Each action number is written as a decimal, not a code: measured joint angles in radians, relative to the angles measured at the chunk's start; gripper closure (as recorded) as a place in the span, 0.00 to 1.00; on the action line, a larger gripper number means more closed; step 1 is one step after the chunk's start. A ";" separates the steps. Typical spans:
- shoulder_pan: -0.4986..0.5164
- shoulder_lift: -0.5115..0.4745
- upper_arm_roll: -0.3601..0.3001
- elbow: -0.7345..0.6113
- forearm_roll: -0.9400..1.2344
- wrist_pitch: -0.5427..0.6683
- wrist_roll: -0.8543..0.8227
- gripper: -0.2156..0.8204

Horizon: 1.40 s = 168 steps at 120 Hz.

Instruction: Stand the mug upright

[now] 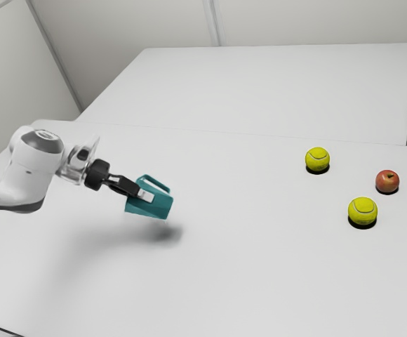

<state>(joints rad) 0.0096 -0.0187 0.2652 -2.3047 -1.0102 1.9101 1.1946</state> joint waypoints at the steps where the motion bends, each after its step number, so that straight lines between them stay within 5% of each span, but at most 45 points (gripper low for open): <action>1: 0.004 -0.002 -0.006 0.003 0.007 0.006 -0.002 0.96; 38: -0.110 -0.036 -0.094 0.053 0.485 0.273 -0.103 0.97; 76: -0.110 -0.044 -0.162 0.069 0.937 0.375 -0.276 0.96; 109: -0.122 0.054 -0.170 0.106 1.019 0.400 -0.389 0.96; 168: -0.156 0.030 -0.167 0.026 1.032 0.429 -0.524 0.96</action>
<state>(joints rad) -0.1460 0.0115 0.0986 -2.2785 0.0218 2.3395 0.6706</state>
